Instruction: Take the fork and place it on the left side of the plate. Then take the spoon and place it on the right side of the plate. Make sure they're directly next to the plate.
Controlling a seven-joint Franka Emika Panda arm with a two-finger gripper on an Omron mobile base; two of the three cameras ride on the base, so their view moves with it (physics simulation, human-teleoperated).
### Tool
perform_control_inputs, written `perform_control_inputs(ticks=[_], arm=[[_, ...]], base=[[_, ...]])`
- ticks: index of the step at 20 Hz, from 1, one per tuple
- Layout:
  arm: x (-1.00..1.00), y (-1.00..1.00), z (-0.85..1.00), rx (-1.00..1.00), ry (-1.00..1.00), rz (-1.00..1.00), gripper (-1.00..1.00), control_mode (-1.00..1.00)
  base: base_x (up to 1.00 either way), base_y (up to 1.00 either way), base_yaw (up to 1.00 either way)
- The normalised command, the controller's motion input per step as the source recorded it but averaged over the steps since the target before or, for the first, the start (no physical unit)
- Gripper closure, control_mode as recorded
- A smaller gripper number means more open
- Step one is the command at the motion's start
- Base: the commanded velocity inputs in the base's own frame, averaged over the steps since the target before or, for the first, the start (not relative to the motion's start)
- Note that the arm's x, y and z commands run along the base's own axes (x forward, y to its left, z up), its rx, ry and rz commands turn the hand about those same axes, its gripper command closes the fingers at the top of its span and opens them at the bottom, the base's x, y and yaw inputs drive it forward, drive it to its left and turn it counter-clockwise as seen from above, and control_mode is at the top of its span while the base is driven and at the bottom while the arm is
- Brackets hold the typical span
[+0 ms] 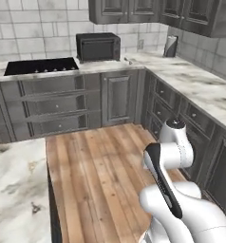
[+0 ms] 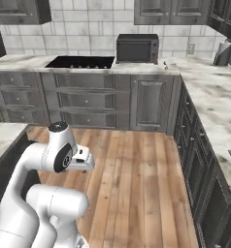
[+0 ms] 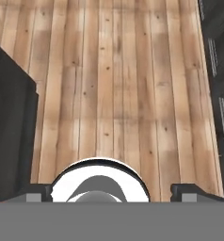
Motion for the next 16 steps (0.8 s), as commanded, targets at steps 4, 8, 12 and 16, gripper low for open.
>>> perform_control_inputs(ticks=[4,8,12,16], arm=[[0.0,0.0,0.0,0.0,0.0,0.0,-1.0,1.0],[0.0,0.0,0.0,0.0,0.0,0.0,-1.0,1.0],[0.0,0.0,0.0,0.0,0.0,0.0,-1.0,1.0],[0.0,0.0,0.0,0.0,0.0,0.0,-1.0,1.0]], base=[[1.0,-0.38,0.05],[1.0,-0.39,0.04],[1.0,-0.33,0.02],[1.0,-0.33,0.0]])
